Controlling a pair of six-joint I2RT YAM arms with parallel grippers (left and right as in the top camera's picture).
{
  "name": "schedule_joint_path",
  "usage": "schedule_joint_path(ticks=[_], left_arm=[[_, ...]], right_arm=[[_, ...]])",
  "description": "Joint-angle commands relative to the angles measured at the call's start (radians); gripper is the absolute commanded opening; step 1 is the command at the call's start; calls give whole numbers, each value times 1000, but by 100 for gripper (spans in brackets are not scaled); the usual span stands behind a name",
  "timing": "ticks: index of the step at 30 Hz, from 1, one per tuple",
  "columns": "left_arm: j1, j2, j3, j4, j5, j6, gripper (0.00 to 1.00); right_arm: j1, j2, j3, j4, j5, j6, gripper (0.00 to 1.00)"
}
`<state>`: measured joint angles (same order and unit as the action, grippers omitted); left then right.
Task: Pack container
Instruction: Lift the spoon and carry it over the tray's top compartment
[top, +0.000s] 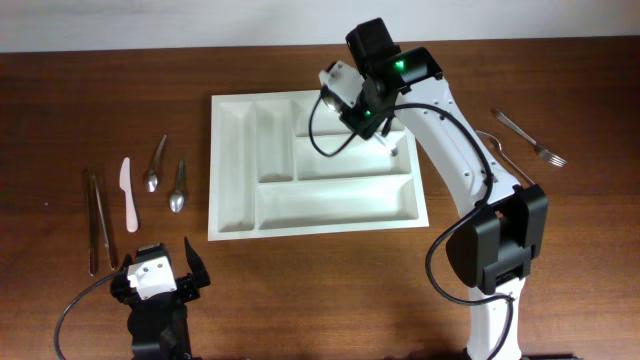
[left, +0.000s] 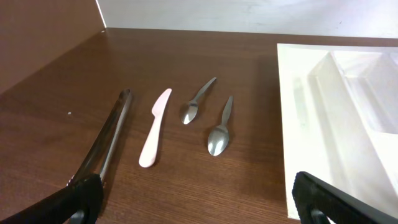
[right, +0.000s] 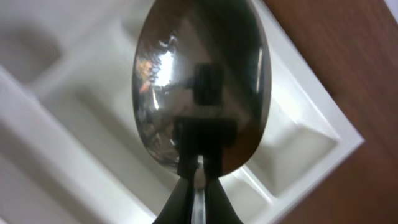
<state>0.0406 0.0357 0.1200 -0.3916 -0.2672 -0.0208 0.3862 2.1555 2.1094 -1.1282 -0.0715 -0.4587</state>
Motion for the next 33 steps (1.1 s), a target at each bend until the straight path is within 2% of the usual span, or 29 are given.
schedule_joint_path(ticks=[1, 3, 6, 11, 13, 17, 23, 33], left_arm=[[3, 2, -1, -6, -17, -10, 99], [3, 2, -1, -6, -18, -10, 99], [3, 2, -1, -6, -18, -10, 99], [3, 2, -1, -6, -18, -10, 99], [3, 2, -1, -6, -18, -10, 99], [3, 2, -1, -6, -17, -10, 99], [3, 2, -1, -6, -18, -10, 99], [3, 2, -1, -6, -17, -10, 99]], right_arm=[[6, -4, 22, 62, -91, 438, 4], [6, -4, 22, 108, -90, 645, 4], [6, -4, 21, 183, -75, 865, 4], [6, 0, 21, 289, 95, 1318, 4], [6, 9, 21, 307, 117, 1445, 4], [5, 49, 21, 302, 137, 1608, 4], [5, 132, 21, 303, 128, 1972, 4], [-1, 171, 21, 315, 135, 2221, 4]])
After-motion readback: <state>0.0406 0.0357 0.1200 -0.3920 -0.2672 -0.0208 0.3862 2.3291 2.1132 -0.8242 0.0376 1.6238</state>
